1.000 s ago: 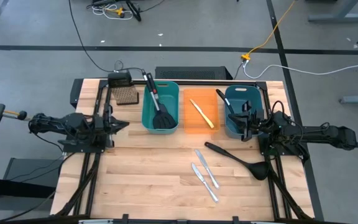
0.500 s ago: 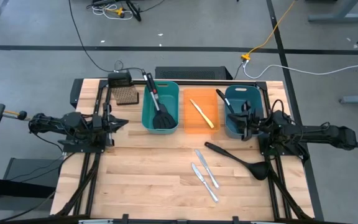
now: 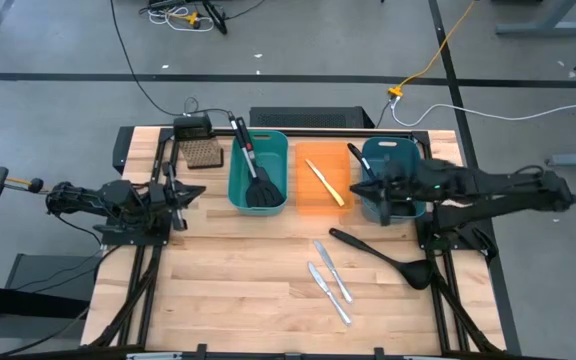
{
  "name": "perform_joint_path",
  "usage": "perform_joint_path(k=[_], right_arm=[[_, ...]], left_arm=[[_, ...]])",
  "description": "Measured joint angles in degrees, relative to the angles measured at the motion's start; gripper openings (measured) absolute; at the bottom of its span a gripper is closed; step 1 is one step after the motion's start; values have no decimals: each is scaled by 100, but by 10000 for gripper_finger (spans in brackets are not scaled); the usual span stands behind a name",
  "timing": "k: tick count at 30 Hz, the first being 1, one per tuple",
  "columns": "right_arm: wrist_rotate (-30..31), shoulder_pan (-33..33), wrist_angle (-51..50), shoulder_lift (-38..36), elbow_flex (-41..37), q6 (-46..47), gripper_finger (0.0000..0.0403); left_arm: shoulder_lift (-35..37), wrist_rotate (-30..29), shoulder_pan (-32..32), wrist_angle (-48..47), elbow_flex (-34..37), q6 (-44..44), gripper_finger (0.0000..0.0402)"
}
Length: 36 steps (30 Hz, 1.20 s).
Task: Pick & Place Kitchen Items
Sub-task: Put the right silver knife into the orange container
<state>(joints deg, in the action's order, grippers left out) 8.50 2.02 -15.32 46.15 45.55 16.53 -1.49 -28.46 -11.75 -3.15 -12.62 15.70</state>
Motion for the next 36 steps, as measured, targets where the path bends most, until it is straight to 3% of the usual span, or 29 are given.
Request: perform_joint_path(k=[6,11,24,30,36], right_arm=[[589,762,-2304,1525,1587,1287,6],[505,1255,-3124,2581,2251,2414,19],[-1088,2193,-2558,4476,2318,4444,162],[-1392,2514,-1595,5043,2318,5389,171],[-1169,2713,-1332,5326,2318,6272,163]], left_arm=[[1,-27,2,-2,0,-141,17],[1,-23,0,-12,0,-155,18],[1,-19,0,-105,0,-310,18],[1,-19,0,-101,-2,-310,18],[1,-19,0,-101,-2,-310,18]])
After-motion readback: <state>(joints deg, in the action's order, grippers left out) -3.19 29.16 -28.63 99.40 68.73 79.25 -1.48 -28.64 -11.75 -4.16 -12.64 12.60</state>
